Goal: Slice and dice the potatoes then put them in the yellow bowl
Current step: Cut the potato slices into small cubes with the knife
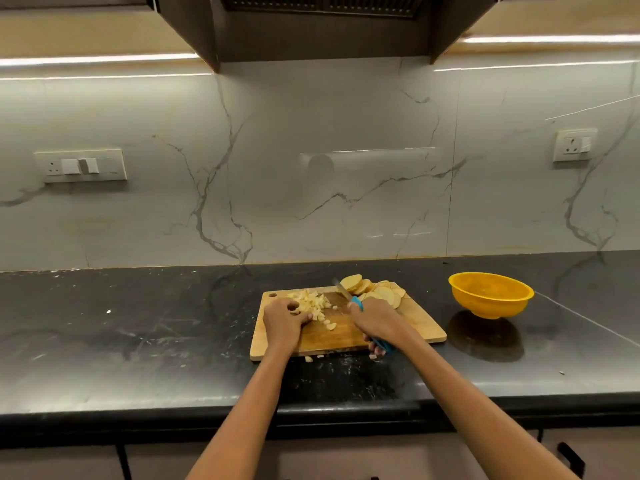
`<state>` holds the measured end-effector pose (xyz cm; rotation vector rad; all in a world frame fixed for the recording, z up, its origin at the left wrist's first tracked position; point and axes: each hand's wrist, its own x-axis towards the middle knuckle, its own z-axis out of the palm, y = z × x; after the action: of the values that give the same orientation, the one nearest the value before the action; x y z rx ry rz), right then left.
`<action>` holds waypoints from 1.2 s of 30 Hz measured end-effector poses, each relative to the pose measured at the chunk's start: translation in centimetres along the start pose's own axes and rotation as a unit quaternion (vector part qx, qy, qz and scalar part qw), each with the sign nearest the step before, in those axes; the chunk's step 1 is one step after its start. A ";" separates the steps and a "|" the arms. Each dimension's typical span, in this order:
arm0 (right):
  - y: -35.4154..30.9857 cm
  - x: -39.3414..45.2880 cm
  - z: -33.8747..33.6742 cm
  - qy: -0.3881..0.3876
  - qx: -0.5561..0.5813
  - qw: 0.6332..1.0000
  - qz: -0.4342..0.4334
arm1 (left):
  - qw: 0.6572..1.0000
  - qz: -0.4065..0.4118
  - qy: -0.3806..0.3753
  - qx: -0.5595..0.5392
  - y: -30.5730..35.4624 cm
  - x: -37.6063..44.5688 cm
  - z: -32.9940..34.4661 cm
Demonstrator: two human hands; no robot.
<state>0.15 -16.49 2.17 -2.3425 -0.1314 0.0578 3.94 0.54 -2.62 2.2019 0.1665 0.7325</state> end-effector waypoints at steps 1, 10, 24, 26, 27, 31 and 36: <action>0.1 0.3 -0.2 0.015 0.001 1.000 -0.012 | 1.000 0.008 -0.003 -0.009 -0.1 0.1 0.0; 0.8 4.2 1.0 0.075 0.133 0.985 -0.080 | 0.990 0.078 -0.051 0.107 0.9 -0.2 0.7; 2.6 10.1 1.7 0.251 0.038 0.951 -0.178 | 0.997 0.008 -0.053 -0.056 -1.8 3.5 -0.8; 2.4 10.0 1.5 0.267 0.019 0.943 -0.196 | 0.995 0.022 -0.078 -0.059 -1.2 3.3 -0.6; 2.3 10.0 1.5 0.274 0.011 0.940 -0.205 | 0.994 0.028 -0.087 -0.056 -0.7 3.1 -0.5; 2.3 10.4 1.0 0.312 0.002 0.922 -0.228 | 0.988 0.063 -0.123 0.065 0.7 2.1 0.8; 2.9 10.8 0.6 0.330 0.032 0.919 -0.212 | 0.985 0.109 -0.024 0.134 0.0 2.9 0.9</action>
<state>11.08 -16.86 -0.28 -2.0938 -0.2892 -0.9155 6.84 0.91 -1.75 2.5203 -0.0028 0.8142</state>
